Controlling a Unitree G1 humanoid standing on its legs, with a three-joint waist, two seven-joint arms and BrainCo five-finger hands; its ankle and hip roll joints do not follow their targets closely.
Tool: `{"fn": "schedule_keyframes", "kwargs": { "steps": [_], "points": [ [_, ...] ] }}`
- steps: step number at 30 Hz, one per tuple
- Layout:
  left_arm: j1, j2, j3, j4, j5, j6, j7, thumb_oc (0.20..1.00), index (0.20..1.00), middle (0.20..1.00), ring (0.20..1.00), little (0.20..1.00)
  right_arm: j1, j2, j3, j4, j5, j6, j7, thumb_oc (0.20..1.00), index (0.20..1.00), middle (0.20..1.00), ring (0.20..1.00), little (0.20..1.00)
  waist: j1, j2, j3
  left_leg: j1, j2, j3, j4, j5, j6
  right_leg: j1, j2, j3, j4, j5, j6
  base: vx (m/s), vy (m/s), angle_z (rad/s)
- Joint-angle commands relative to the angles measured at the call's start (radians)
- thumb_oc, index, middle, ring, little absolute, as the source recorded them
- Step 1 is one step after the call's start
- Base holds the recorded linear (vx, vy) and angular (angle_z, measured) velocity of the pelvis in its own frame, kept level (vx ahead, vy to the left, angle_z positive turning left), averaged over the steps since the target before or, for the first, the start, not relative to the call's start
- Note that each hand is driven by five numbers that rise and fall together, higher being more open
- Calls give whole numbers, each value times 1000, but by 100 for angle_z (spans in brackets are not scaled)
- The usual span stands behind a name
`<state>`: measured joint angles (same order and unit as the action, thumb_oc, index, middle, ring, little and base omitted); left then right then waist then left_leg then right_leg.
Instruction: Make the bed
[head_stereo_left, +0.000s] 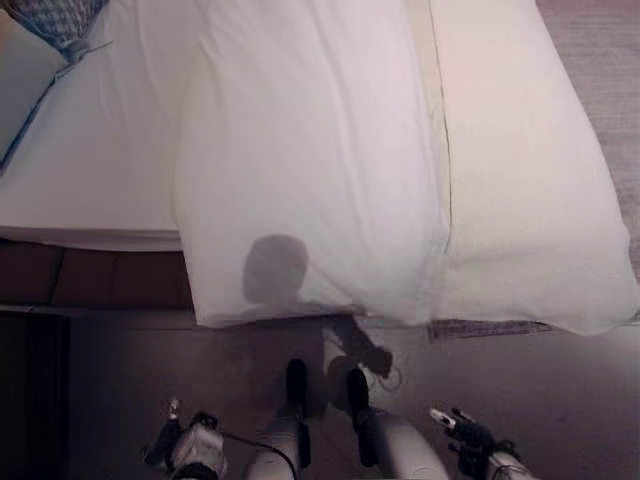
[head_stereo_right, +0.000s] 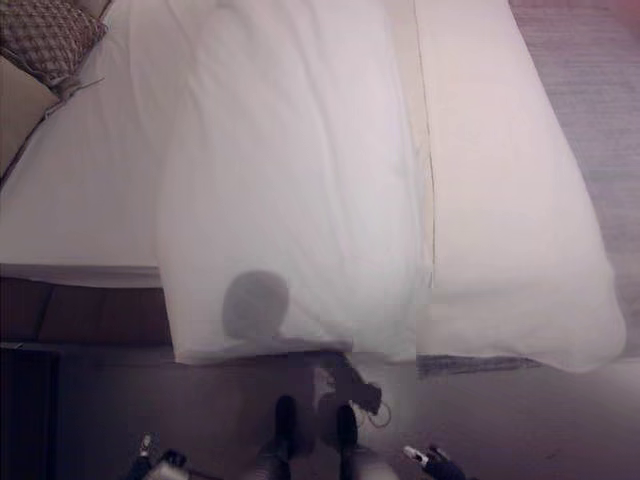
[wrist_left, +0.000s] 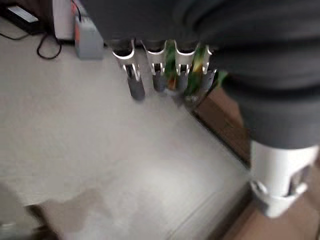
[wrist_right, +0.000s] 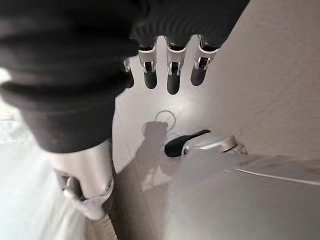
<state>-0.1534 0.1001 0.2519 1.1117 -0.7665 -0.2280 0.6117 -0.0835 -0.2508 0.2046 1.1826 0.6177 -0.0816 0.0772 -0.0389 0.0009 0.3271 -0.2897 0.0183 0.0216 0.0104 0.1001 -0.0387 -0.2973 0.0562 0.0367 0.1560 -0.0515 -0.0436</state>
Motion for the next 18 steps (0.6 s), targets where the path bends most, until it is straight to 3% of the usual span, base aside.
{"fn": "schedule_keyframes", "kwargs": {
  "steps": [1, 4, 5, 8, 9, 12, 18],
  "points": [
    [47, 2, -73, -60, 68, 14, -128, 1000, 1000, 1000, 1000, 1000, 56, -3, 9, -24, -39, 2, 12, 1000, 1000, 1000, 1000, 1000, -6, -16, -41, -19, -50, -1, 47, -67, 9, -16, -95, 24, -90, 100, 149, 19, -32, 2],
    [98, 11, -178, -123, 152, 37, -237, 1000, 1000, 1000, 1000, 1000, 68, -6, 3, -38, -39, -13, 21, 1000, 1000, 1000, 1000, 1000, -6, -9, -45, -12, -52, -10, 37, -62, 8, -7, -96, 16, -95, 100, 149, 15, -29, 5],
    [129, 38, -264, -183, 274, 54, -300, 1000, 1000, 1000, 1000, 1000, 78, -13, 15, -77, -62, -30, 31, 1000, 1000, 1000, 1000, 1000, -9, -7, -47, -10, -52, -15, 35, -61, 8, -5, -95, 14, -96, 99, 150, 0, 0, 0],
    [154, 74, -319, -236, 342, 45, -363, 1000, 1000, 1000, 1000, 1000, 90, -27, 20, -140, -64, -57, 35, 1000, 1000, 1000, 1000, 1000, -11, -4, -49, -6, -52, -17, 30, -61, 7, -2, -94, 14, -98, 98, 150, 11, -13, 8],
    [165, 99, -352, -270, 365, 38, -435, 1000, 1000, 1000, 1000, 1000, 97, -35, 17, -185, -56, -73, 35, 1000, 1000, 1000, 1000, 1000, -14, -3, -51, -4, -51, -16, 27, -61, 7, -1, -94, 14, -99, 98, 152, 17, -5, 6],
    [174, 172, -462, -384, 322, -3, -647, 1000, 1000, 1000, 1000, 1000, 96, -73, 35, -350, -29, -120, 56, 1000, 1000, 1000, 1000, 1000, -20, -2, -62, 0, -49, -17, 16, -60, 5, -2, -92, 13, -101, 95, 155, 0, 0, 0],
    [70, 229, -593, -541, 220, -8, -812, 1000, 1000, 1000, 1000, 1000, -7, -145, 143, -593, -5, -138, 139, 1000, 1000, 1000, 1000, 1000, -27, -6, -60, -31, -48, -18, 33, -62, 4, -42, -78, 16, -70, 84, 147, -16, -8, 0]
  ]
}}
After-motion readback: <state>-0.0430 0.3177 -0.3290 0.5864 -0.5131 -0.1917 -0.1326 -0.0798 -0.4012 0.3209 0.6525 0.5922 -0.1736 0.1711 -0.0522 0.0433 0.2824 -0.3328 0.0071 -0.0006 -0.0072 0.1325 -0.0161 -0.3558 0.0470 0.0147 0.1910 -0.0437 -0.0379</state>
